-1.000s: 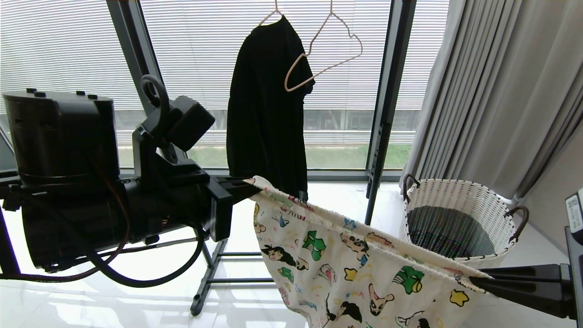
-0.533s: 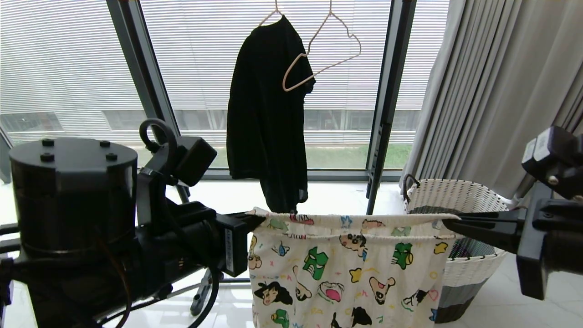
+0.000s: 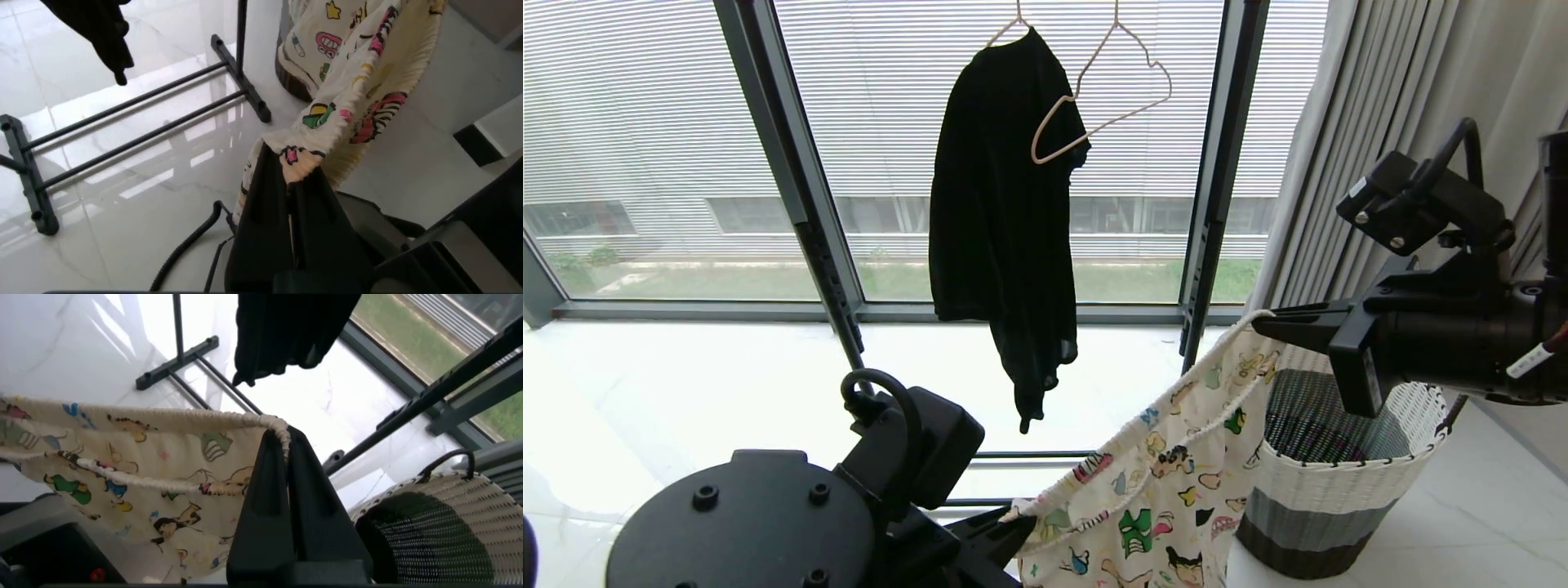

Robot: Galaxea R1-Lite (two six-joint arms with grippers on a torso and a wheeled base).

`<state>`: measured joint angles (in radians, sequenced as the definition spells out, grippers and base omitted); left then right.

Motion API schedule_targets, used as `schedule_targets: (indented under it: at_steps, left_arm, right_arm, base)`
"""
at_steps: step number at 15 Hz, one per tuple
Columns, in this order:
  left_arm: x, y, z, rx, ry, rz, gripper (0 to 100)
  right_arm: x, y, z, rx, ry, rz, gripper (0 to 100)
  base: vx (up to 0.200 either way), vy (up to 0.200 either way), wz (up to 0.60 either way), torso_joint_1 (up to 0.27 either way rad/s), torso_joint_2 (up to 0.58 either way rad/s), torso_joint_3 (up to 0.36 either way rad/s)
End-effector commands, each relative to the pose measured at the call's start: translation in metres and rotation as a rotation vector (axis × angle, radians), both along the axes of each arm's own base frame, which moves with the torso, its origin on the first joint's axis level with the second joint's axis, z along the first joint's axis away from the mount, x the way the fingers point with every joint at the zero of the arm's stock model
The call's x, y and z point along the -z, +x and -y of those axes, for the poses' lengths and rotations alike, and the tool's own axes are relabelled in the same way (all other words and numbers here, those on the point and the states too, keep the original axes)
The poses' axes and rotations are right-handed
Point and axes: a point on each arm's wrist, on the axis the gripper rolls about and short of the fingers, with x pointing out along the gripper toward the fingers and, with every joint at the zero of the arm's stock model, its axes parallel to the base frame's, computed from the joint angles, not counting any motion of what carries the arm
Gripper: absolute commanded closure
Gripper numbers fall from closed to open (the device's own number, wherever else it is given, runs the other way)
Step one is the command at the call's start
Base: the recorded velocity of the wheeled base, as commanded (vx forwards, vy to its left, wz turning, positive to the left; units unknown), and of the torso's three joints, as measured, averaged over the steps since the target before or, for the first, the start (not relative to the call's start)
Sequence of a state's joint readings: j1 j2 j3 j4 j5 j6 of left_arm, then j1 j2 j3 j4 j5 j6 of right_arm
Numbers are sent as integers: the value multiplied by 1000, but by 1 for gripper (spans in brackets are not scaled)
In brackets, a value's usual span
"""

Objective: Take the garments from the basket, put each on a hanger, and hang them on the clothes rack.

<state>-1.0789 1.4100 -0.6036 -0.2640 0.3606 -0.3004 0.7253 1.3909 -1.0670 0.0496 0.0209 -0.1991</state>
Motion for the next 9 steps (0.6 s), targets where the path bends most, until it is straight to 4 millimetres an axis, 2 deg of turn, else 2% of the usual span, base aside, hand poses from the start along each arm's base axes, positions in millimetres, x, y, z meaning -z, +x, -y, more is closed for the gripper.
schedule_targets:
  at_steps: [1, 4, 9]
  left_arm:
    - [1, -1, 1, 9, 4, -3, 100]
    - [-4, -4, -3, 10, -18, 8, 100]
    - [-13, 16, -10, -89, -47, 26, 100]
  right_arm:
    - [3, 5, -3, 4, -10, -11, 100]
    - [4, 7, -2, 13, -12, -13, 100]
    - [4, 4, 0, 14, -14, -15, 100]
  base:
    - [0, 0, 0, 0, 0, 0]
    - [0, 0, 0, 0, 0, 0]
    - [0, 0, 0, 0, 0, 0]
